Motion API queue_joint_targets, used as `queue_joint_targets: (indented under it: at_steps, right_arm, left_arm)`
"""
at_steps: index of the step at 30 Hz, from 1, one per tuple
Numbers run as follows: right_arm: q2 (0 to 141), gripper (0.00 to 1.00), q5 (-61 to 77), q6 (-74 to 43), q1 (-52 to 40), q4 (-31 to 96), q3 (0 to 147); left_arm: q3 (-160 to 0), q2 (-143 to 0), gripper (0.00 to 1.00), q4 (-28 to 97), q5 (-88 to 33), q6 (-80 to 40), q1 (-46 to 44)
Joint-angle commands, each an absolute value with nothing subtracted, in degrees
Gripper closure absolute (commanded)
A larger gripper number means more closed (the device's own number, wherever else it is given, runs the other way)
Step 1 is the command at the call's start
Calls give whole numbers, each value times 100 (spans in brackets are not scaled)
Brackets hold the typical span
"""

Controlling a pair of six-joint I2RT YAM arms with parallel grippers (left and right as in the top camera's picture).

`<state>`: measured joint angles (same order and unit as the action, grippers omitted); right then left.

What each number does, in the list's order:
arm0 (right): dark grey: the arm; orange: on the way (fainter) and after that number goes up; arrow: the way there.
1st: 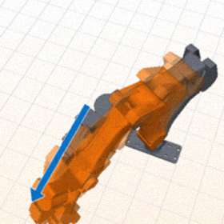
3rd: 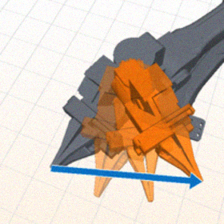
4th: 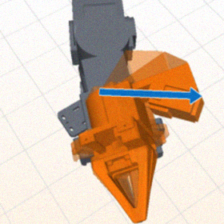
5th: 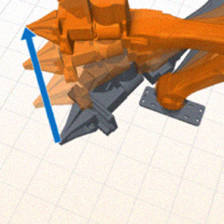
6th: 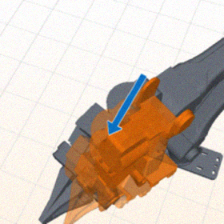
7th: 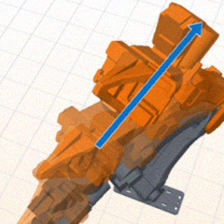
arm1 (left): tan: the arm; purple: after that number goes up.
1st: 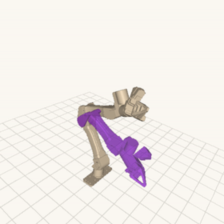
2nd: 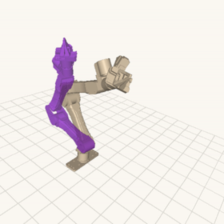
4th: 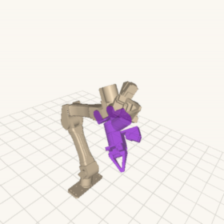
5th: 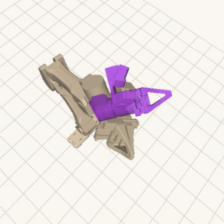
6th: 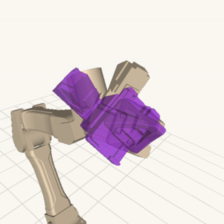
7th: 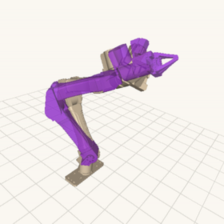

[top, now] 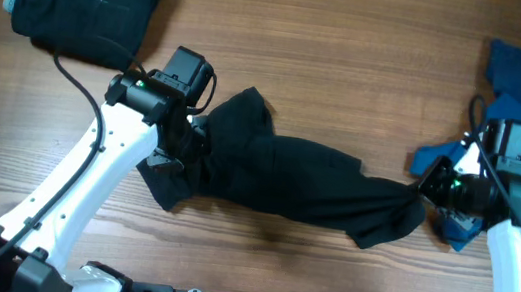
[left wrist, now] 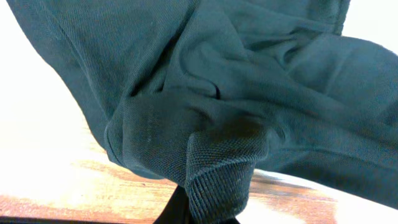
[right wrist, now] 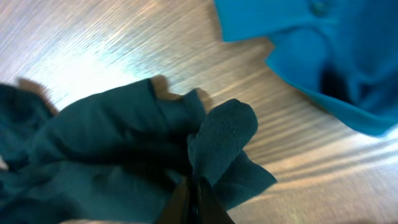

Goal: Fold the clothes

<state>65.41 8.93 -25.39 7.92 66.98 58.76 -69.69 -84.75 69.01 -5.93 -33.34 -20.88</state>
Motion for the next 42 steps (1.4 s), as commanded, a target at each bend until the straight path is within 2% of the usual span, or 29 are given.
queue_joint_targets:
  at_steps: [1, 19, 24, 33, 35, 38, 39, 41, 42]
  right_arm:
    - [6235, 96, 386, -3013, 768, 6862, 5999]
    - [6239, 96, 1809, -2775, 722, 6812, 4563]
    - [6241, 96, 2102, -2751, 272, 6427, 3968]
    - [6241, 94, 1850, -3566, -1048, 5732, 3603]
    - [6241, 82, 1568, -3664, -1297, 5708, 3603]
    - [6252, 73, 1109, -3798, -1505, 5736, 3605]
    - [6252, 66, 1004, -3795, -1509, 5760, 3616]
    - [6250, 46, 843, -3791, -1509, 5852, 3695]
    - [6250, 41, 768, -3789, -1509, 5927, 3771]
  left_arm:
    - [-6945, -8121, 96, 6801, -661, -3328, -2075]
    - [-6943, -7992, 96, 6451, -657, -3494, -1852]
    - [-6943, -7992, 96, 6401, -663, -3542, -1470]
    - [-6943, -7994, 96, 6399, -661, -3540, -1306]
    - [-6943, -7994, 96, 6403, -663, -3535, -1306]
    - [-6943, -7994, 95, 6403, -663, -3518, -1306]
    - [-6943, -7994, 95, 6405, -661, -3518, -1306]
    - [-6943, -7994, 95, 6412, -661, -3518, -1306]
    - [-6943, -7994, 94, 6412, -661, -3518, -1306]
